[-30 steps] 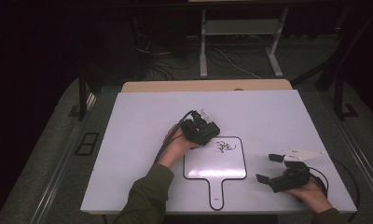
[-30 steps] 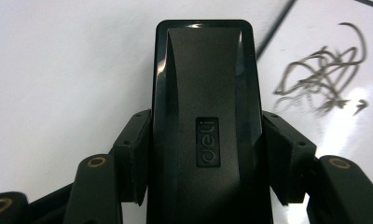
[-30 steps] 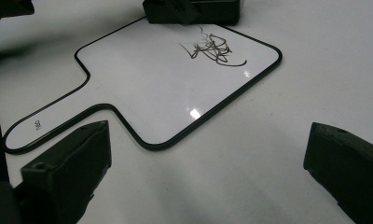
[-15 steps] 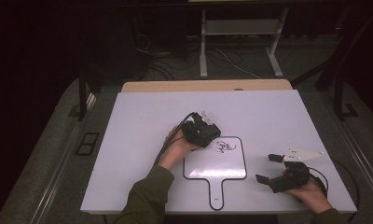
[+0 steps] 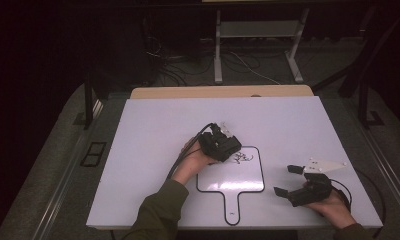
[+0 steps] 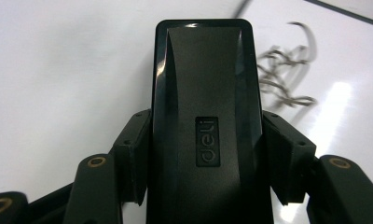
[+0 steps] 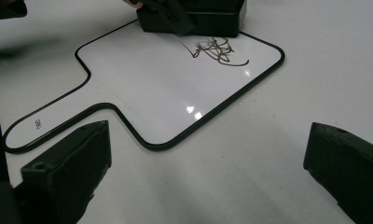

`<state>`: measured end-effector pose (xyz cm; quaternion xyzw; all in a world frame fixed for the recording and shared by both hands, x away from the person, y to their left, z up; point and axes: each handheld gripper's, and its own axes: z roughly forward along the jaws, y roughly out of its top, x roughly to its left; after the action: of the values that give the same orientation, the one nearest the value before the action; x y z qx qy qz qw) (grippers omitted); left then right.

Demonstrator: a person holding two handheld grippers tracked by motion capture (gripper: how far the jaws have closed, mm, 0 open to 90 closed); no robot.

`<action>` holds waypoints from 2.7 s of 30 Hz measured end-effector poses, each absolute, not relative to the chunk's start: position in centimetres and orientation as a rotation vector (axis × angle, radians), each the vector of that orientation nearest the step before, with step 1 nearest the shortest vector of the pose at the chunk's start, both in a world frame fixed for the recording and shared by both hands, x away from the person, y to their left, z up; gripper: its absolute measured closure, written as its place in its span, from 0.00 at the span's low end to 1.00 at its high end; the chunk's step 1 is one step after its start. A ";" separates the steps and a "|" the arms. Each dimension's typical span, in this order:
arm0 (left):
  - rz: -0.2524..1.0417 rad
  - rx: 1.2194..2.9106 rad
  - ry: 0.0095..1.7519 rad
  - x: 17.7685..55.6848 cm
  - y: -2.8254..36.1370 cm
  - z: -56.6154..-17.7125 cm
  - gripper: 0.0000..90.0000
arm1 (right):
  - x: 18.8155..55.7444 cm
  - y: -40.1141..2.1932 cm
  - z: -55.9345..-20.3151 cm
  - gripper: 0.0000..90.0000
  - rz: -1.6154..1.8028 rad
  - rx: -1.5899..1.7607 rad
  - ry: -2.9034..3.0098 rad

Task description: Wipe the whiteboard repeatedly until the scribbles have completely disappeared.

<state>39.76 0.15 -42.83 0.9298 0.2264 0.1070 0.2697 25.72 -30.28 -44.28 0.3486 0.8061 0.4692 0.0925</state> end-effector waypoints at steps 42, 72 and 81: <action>0.247 2.523 0.510 40.4 -4.1 -42.9 0.44 | 25.7 -30.3 -44.3 0.00 1.394 1.032 2.394; 0.202 2.539 0.406 38.4 -6.7 -42.9 0.44 | 25.7 -30.3 -44.3 0.00 1.394 1.026 2.398; 0.231 2.534 0.504 40.5 -6.9 -42.9 0.44 | 25.7 -30.4 -44.3 0.00 1.392 1.032 2.396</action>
<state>40.47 -6.87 -42.90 0.9404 0.1872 0.0856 0.2706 25.73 -30.38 -44.32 0.3474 0.8069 0.4689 0.0922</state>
